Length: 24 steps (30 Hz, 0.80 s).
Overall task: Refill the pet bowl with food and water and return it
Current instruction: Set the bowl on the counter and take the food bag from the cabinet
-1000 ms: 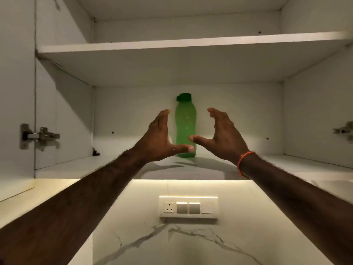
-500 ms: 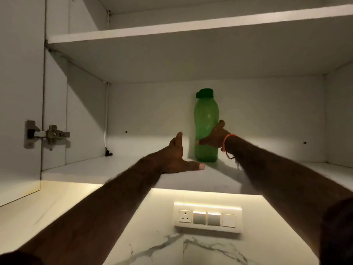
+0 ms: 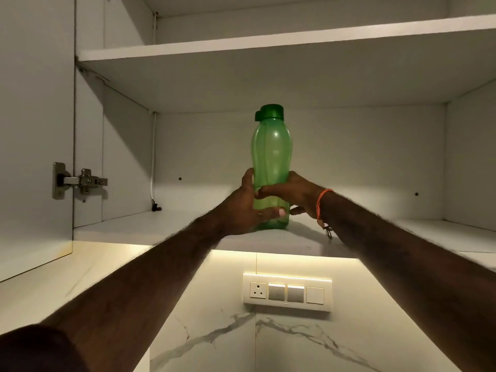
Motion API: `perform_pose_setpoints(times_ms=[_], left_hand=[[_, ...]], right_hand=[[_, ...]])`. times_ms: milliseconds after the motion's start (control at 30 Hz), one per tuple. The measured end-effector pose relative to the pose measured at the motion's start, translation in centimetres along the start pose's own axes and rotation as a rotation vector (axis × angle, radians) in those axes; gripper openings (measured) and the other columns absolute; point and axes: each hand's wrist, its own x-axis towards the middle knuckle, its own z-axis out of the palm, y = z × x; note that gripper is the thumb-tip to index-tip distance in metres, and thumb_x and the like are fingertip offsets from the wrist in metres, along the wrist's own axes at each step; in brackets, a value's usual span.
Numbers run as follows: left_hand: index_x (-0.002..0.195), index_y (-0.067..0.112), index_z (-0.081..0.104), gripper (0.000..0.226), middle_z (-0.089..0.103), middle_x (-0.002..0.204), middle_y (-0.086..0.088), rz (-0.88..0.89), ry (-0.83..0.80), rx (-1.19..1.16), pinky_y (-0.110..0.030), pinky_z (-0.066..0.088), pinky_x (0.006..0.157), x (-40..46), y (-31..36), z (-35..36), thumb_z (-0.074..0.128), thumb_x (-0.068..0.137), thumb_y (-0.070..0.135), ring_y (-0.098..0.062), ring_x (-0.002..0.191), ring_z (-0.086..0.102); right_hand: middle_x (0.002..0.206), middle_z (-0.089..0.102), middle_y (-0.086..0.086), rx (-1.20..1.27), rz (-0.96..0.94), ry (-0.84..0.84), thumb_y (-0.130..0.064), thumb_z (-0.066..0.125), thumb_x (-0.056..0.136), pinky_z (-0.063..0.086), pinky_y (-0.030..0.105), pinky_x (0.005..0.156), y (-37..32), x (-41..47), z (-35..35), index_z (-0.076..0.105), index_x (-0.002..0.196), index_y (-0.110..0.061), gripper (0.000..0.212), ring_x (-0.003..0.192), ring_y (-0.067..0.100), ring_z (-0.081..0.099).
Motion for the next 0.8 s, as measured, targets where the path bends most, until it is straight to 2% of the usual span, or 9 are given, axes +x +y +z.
perform_pose_setpoints(times_ms=[67, 167, 300, 400, 500, 567, 633, 667, 800], left_hand=[[0.158, 0.030, 0.007, 0.120, 0.064, 0.131, 0.011, 0.005, 0.051, 0.016, -0.039, 0.058, 0.099, -0.5, 0.6, -0.2, 0.083, 0.071, 0.061, -0.011, 0.116, 0.066], [0.158, 0.029, 0.012, 0.118, 0.064, 0.129, 0.011, -0.007, 0.096, -0.002, -0.033, 0.058, 0.096, -1.5, 1.2, -0.6, 0.086, 0.072, 0.058, -0.011, 0.116, 0.066], [0.156, 0.025, 0.024, 0.119, 0.063, 0.129, 0.010, -0.029, 0.171, -0.048, -0.038, 0.059, 0.097, -3.8, 1.8, -1.3, 0.086, 0.061, 0.062, -0.011, 0.115, 0.065], [0.147, 0.022, 0.039, 0.106, 0.067, 0.127, 0.007, -0.055, 0.215, -0.148, -0.042, 0.060, 0.096, -5.9, 2.1, -1.8, 0.089, 0.059, 0.055, -0.013, 0.113, 0.068], [0.141, 0.020, 0.047, 0.095, 0.069, 0.127, 0.003, -0.064, 0.273, -0.232, -0.046, 0.061, 0.093, -8.4, 2.4, -2.6, 0.089, 0.061, 0.049, -0.017, 0.112, 0.071], [0.140, 0.019, 0.048, 0.090, 0.069, 0.126, 0.003, -0.047, 0.321, -0.230, -0.044, 0.062, 0.092, -10.1, 2.8, -3.0, 0.086, 0.063, 0.046, -0.016, 0.111, 0.071], [0.138, 0.020, 0.049, 0.085, 0.069, 0.123, 0.005, -0.028, 0.364, -0.210, -0.039, 0.062, 0.091, -12.0, 3.3, -3.4, 0.083, 0.064, 0.043, -0.012, 0.109, 0.070], [0.138, 0.019, 0.048, 0.084, 0.069, 0.121, 0.007, -0.027, 0.380, -0.194, -0.035, 0.062, 0.090, -13.0, 3.5, -3.5, 0.082, 0.064, 0.041, -0.009, 0.108, 0.070], [0.135, 0.021, 0.050, 0.089, 0.069, 0.114, 0.013, -0.059, 0.393, -0.143, -0.019, 0.057, 0.086, -17.8, 2.9, -3.4, 0.080, 0.057, 0.049, 0.002, 0.102, 0.067]], right_hand=[[0.108, 0.075, 0.005, -0.006, -0.016, 0.008, -0.036, 0.082, 0.078, 0.049, 0.028, 0.065, -0.8, -1.3, 0.5, 0.069, 0.115, -0.025, 0.040, 0.085, 0.017, 0.068], [0.109, 0.074, 0.006, -0.019, -0.026, 0.009, -0.037, 0.082, 0.079, 0.049, 0.029, 0.068, -2.0, -3.3, 0.9, 0.068, 0.112, -0.026, 0.038, 0.087, 0.016, 0.066], [0.100, 0.074, 0.005, 0.013, -0.086, -0.002, -0.039, 0.081, 0.082, 0.042, 0.023, 0.057, -3.3, -6.0, 1.5, 0.069, 0.114, -0.025, 0.036, 0.073, 0.010, 0.061], [0.092, 0.074, 0.009, 0.024, -0.138, -0.032, -0.043, 0.081, 0.081, 0.041, 0.019, 0.053, -4.4, -7.6, 2.5, 0.072, 0.111, -0.025, 0.036, 0.070, 0.010, 0.059], [0.084, 0.074, -0.002, 0.075, -0.193, -0.042, -0.040, 0.081, 0.084, 0.043, 0.013, 0.046, -5.4, -9.1, 3.9, 0.072, 0.112, -0.022, 0.034, 0.061, 0.001, 0.063], [0.090, 0.076, -0.005, 0.115, -0.256, -0.037, -0.039, 0.082, 0.083, 0.053, 0.016, 0.056, -5.9, -9.9, 5.0, 0.072, 0.113, -0.021, 0.037, 0.068, -0.001, 0.071], [0.099, 0.078, -0.006, 0.068, -0.324, 0.011, -0.052, 0.085, 0.073, 0.061, 0.032, 0.077, -6.1, -10.5, 6.3, 0.071, 0.115, -0.029, 0.049, 0.087, 0.007, 0.075], [0.102, 0.077, -0.008, 0.037, -0.337, 0.040, -0.060, 0.085, 0.066, 0.062, 0.037, 0.082, -6.2, -10.9, 7.0, 0.069, 0.116, -0.032, 0.059, 0.091, 0.009, 0.075], [0.106, 0.074, -0.014, -0.021, -0.330, 0.065, -0.074, 0.082, 0.057, 0.061, 0.036, 0.085, -4.9, -13.6, 10.3, 0.064, 0.122, -0.036, 0.077, 0.095, 0.006, 0.072]])
